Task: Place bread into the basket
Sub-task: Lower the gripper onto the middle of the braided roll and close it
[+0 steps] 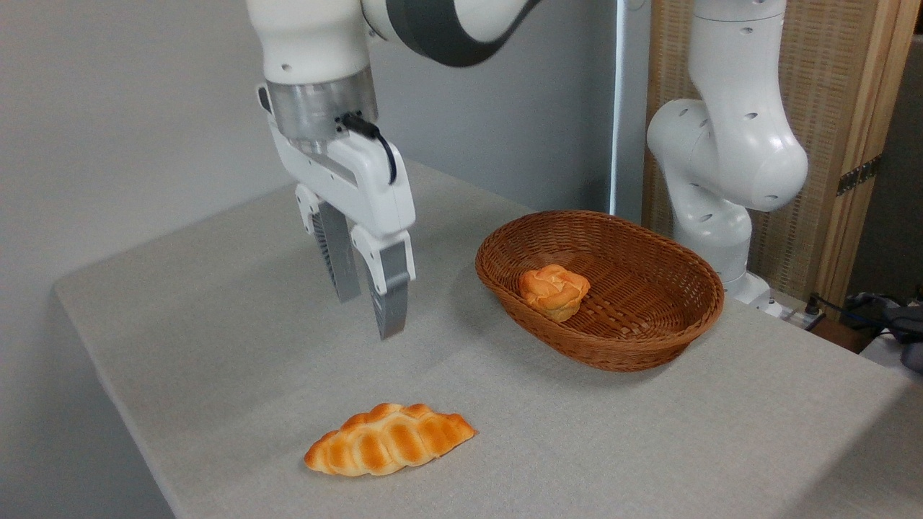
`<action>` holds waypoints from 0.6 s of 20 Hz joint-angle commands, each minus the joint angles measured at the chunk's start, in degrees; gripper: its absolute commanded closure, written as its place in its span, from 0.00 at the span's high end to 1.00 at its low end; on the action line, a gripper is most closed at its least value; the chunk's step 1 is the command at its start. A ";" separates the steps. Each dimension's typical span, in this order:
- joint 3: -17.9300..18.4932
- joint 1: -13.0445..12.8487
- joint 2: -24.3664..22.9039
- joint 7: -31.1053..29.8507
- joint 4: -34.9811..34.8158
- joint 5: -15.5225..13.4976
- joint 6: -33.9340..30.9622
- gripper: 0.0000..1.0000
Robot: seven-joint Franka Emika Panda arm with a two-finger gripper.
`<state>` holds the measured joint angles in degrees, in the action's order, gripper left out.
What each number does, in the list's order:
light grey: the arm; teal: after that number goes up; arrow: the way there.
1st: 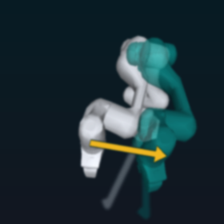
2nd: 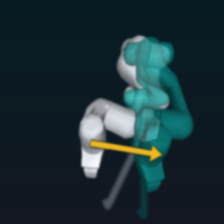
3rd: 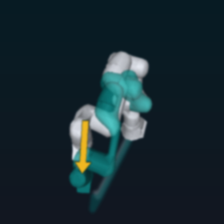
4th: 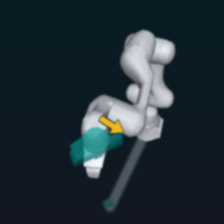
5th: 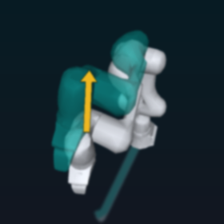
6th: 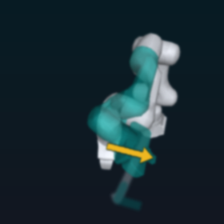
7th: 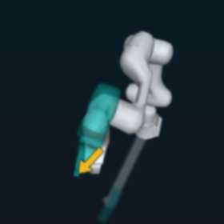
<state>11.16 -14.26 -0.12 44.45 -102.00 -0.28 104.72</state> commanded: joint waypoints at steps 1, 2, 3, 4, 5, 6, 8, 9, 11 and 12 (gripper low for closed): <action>1.14 -0.42 -1.20 1.69 -5.56 2.21 7.23 1.00; 1.14 -0.42 -1.11 1.78 -7.05 3.00 9.95 1.00; 1.14 -0.42 -1.02 2.56 -8.37 3.53 12.15 1.00; 1.14 -0.42 -0.85 4.31 -9.34 3.62 13.22 1.00; 1.14 -0.42 -0.76 7.29 -9.88 3.53 13.32 1.00; 1.14 -0.42 -0.67 9.93 -10.32 3.62 13.32 1.00; 1.14 -0.42 -0.14 13.63 -10.85 3.53 13.32 1.00; 1.14 -0.42 0.29 14.69 -11.37 3.53 13.49 1.00; 1.32 -0.33 1.17 17.84 -11.99 3.53 14.54 1.00; 2.28 -0.42 1.35 19.08 -11.99 3.53 14.55 1.00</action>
<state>11.86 -14.29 0.75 59.27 -113.01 2.50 117.06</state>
